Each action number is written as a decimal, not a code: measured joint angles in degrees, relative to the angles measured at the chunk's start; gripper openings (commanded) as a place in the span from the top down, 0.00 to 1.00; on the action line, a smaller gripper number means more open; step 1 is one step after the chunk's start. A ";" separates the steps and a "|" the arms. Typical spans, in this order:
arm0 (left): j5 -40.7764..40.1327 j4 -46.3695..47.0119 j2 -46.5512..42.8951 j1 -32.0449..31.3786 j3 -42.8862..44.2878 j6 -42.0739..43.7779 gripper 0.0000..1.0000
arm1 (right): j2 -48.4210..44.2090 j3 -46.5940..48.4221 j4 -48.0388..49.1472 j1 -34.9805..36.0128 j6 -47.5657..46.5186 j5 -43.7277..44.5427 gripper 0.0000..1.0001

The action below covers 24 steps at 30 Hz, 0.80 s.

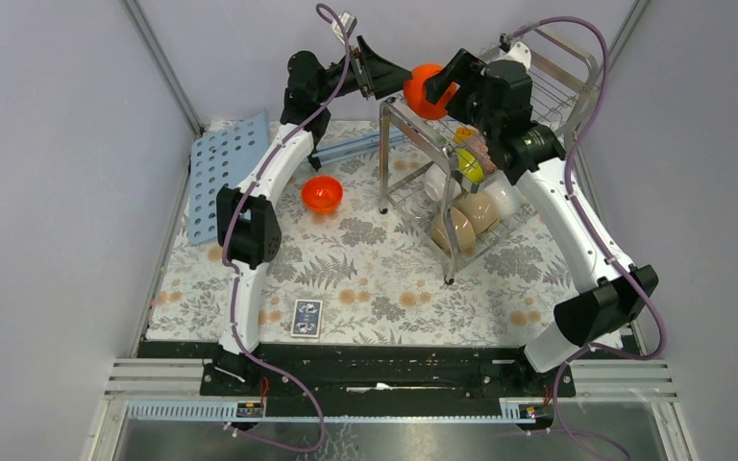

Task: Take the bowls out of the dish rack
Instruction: Pick up the bowl from the dish rack.

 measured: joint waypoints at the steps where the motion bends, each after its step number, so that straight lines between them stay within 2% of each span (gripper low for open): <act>1: 0.00 0.00 0.00 0.00 0.00 0.00 0.19 | 0.09 0.02 0.00 -0.02 0.17 -0.26 0.11; 14: 0.09 0.50 0.00 -0.90 0.00 -0.35 0.32 | 0.44 0.02 0.20 -0.81 0.37 -1.53 0.12; 24: 0.35 2.43 0.00 -1.68 0.00 -1.03 0.47 | 1.16 0.15 0.87 -1.14 0.42 -2.95 0.19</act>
